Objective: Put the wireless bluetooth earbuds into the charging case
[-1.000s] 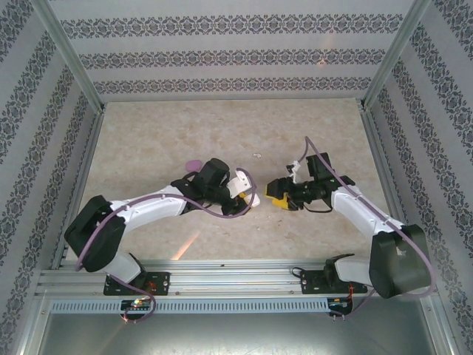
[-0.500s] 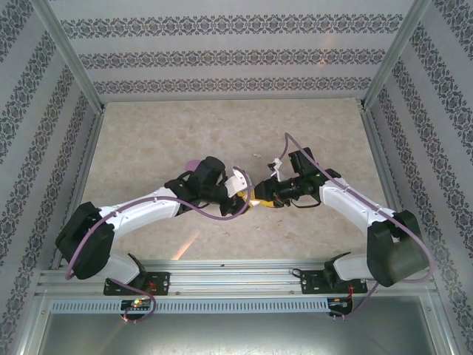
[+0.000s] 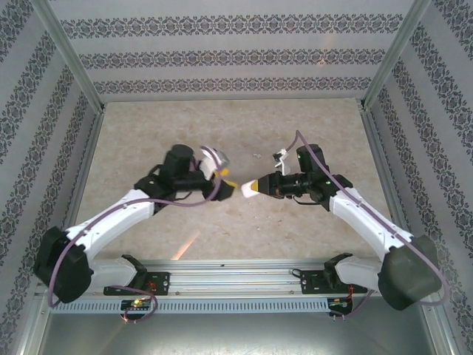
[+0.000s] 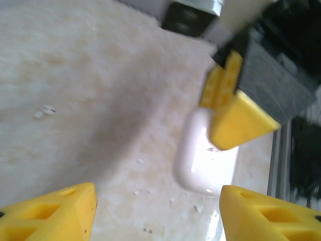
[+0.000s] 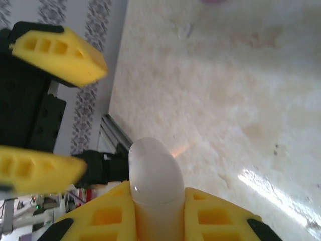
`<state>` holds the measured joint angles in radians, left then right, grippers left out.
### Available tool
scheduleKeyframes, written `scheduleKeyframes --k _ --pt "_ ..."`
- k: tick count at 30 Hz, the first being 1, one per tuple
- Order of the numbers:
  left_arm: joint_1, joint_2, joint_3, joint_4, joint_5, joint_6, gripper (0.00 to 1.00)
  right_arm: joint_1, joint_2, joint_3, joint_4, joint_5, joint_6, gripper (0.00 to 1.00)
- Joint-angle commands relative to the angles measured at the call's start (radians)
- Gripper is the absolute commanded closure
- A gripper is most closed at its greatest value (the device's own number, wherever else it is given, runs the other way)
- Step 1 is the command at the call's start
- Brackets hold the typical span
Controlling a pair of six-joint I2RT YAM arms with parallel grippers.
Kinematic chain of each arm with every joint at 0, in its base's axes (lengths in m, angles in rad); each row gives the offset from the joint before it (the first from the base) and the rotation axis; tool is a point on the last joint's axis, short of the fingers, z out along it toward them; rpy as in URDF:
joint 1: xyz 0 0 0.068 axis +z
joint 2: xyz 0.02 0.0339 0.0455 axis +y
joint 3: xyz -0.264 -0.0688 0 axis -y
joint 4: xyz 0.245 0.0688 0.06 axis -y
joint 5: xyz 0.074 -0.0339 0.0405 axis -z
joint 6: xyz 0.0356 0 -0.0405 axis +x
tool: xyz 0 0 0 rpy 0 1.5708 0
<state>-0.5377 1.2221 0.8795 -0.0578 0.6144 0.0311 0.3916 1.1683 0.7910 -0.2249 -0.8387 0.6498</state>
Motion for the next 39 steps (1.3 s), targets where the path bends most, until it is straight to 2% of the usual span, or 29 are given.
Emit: scheduleKeyframes --k 1,6,12,18,25,34,39 --pt "0.065 -0.079 0.022 0.029 0.115 -0.156 0.35 0.025 -0.046 -0.022 0.213 0.078 0.058 0.97" --pt "0.092 -0.138 0.024 0.071 0.192 -0.300 0.35 0.086 -0.039 0.026 0.358 0.132 0.048 0.98" --pt "0.116 -0.160 -0.023 0.313 0.280 -0.544 0.35 0.100 0.034 0.041 0.687 0.095 0.202 0.99" --pt "0.145 -0.122 -0.015 0.473 0.353 -0.693 0.46 0.119 0.076 0.068 0.794 0.081 0.261 0.99" --pt "0.153 -0.078 -0.004 0.507 0.352 -0.752 0.49 0.131 0.044 0.054 0.818 0.112 0.261 1.00" --pt "0.162 -0.068 0.039 0.342 0.288 -0.704 0.55 0.134 -0.010 0.030 0.787 0.165 0.232 1.00" --pt "0.163 -0.075 0.022 0.406 0.283 -0.729 0.55 0.144 -0.008 0.035 0.791 0.158 0.234 1.00"
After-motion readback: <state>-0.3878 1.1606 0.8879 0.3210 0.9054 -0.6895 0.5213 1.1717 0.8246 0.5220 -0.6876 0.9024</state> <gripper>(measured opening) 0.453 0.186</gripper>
